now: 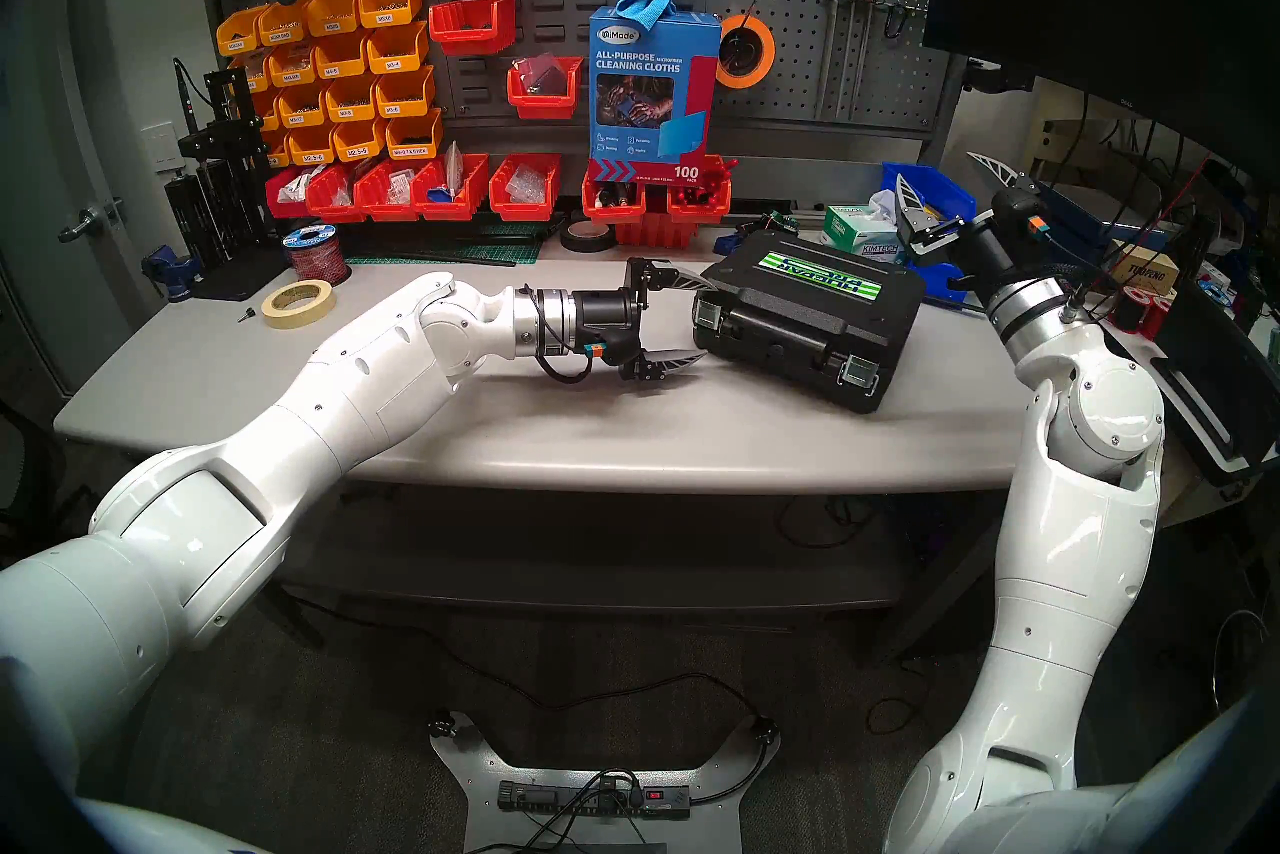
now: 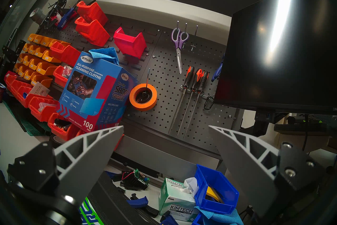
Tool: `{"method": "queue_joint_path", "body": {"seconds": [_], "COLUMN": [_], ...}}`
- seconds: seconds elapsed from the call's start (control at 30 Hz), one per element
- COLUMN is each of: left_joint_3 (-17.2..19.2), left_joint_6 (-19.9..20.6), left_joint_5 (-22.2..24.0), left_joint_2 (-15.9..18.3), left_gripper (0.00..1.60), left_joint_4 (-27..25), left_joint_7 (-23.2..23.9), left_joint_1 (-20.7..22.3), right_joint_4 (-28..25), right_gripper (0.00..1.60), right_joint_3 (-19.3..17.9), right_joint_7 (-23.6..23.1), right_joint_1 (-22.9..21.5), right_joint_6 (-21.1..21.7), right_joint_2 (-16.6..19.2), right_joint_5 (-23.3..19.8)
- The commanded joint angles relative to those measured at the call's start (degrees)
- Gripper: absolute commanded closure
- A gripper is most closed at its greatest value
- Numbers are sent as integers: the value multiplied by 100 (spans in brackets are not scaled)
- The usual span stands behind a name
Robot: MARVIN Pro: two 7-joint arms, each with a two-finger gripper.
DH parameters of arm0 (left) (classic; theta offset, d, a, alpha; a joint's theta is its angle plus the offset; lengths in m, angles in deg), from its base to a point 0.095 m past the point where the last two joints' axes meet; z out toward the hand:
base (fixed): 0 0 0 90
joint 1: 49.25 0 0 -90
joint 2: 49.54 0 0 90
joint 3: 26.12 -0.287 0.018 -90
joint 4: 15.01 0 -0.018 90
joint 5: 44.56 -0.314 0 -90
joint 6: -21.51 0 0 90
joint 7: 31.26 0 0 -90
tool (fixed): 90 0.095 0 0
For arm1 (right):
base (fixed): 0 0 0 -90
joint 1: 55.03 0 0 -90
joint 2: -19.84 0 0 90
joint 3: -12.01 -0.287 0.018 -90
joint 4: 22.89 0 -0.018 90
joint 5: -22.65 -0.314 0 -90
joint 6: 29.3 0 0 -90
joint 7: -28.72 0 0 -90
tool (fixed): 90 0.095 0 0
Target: Open the tool box
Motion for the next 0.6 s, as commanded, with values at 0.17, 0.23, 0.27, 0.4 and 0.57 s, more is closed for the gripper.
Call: {"method": "queue_joint_path", "body": {"seconds": [0.17,0.23,0.27,0.4,0.57], "left_joint_3": [-249,-300,-286,-281,-345], "left_joint_6": [5,5,5,5,5], "left_joint_5": [-1041,-1219,-1314,-1681,-2150], "left_joint_2": [145,134,109,0,-141], "left_gripper": [0,0,0,0,0], "left_joint_4": [-57,37,94,345,665], "left_joint_7": [-1130,-1333,-1408,-1839,-2457], "left_joint_1": [-20,16,27,97,228], "right_joint_4": [-66,-66,-66,-66,-67], "right_gripper": [0,0,0,0,0], "right_joint_3": [16,16,17,17,18], "right_joint_7": [9,10,10,11,12], "right_joint_1": [-42,-42,-42,-42,-41], "right_joint_6": [7,8,8,8,8], "right_joint_2": [26,26,26,27,27], "right_joint_5": [18,18,18,17,17]}}
